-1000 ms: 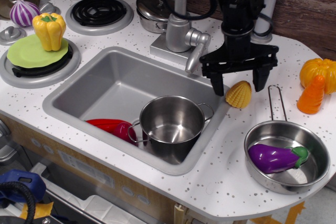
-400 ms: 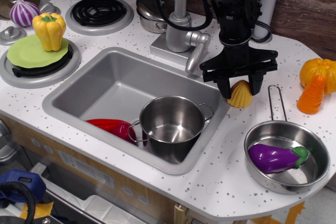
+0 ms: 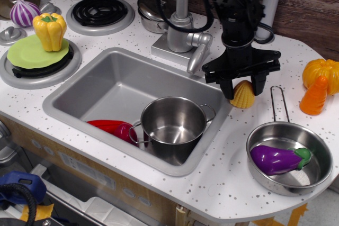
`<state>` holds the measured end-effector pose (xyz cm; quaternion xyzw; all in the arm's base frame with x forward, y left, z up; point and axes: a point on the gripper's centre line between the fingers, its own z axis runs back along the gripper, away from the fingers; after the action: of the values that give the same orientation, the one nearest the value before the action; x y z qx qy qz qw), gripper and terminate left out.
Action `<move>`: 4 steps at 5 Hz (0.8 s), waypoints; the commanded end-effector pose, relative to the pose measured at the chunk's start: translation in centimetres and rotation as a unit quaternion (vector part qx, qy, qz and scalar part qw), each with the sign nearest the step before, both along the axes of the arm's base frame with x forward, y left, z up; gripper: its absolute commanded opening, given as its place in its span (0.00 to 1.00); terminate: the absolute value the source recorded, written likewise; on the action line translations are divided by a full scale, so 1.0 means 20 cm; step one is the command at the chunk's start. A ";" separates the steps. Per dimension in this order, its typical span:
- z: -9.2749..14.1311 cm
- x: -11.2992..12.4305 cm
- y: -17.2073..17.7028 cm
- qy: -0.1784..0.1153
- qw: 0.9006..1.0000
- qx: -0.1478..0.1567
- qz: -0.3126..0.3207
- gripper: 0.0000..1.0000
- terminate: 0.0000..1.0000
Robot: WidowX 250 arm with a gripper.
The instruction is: Put corn in pot which is in sink
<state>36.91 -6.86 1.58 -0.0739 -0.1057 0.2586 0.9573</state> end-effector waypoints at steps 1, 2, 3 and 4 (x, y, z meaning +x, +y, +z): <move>0.20 0.01 0.01 -0.017 0.998 0.054 -0.004 0.00 0.00; 0.22 0.00 0.04 -0.014 0.998 0.067 -0.007 0.00 0.00; 0.27 -0.06 0.11 -0.002 0.997 0.077 -0.005 0.00 0.00; 0.31 -0.12 0.19 0.014 0.997 0.080 -0.009 0.00 0.00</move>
<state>33.49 -2.63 5.78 0.0174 -0.0728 0.2438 0.9669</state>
